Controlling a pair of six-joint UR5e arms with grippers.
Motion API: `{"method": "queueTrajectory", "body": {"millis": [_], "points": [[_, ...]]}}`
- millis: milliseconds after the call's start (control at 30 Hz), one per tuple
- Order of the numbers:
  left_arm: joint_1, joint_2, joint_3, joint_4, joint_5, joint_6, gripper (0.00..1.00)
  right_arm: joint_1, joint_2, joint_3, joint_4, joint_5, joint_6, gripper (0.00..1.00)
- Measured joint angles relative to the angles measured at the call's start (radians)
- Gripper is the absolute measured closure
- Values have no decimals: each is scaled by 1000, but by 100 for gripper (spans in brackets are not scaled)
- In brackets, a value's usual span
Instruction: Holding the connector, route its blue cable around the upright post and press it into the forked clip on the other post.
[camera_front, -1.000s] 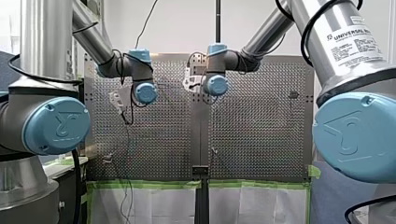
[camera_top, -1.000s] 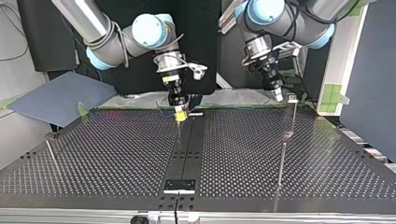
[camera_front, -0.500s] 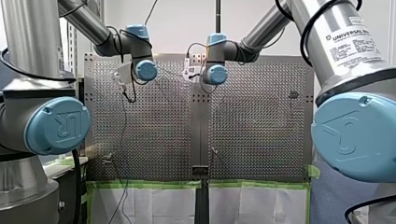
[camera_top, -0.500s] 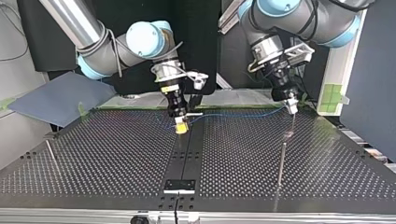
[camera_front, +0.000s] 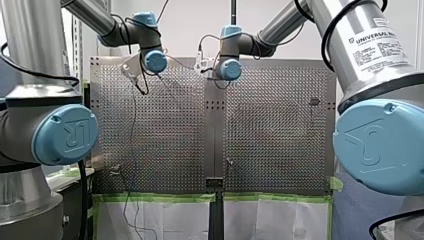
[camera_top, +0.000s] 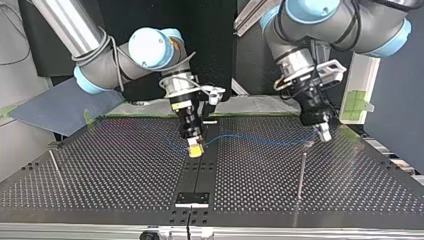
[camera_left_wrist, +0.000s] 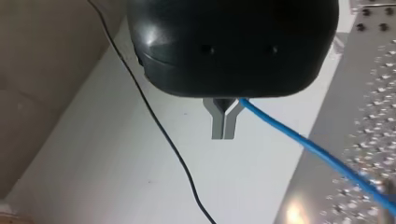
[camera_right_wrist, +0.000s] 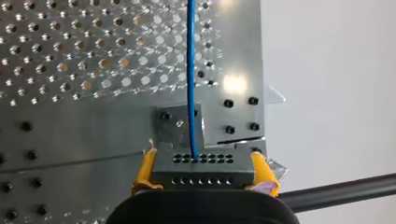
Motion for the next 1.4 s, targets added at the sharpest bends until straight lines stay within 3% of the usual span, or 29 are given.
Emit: {"method": "queueTrajectory", "body": {"millis": [267, 700, 967, 1200, 1400], "points": [[48, -15, 67, -49, 24, -36, 100, -1, 2, -27, 3, -21, 1, 100], [160, -100, 160, -76, 126, -99, 100, -12, 5, -71, 13, -49, 7, 100], [236, -138, 236, -81, 162, -160, 100, -25, 10, -77, 17, -51, 9, 100], [300, -189, 299, -80, 209, -176, 100, -33, 31, -80, 18, -52, 8, 100], [353, -213, 316, -80, 232, -203, 100, -39, 47, -82, 20, -55, 9, 100]]}}
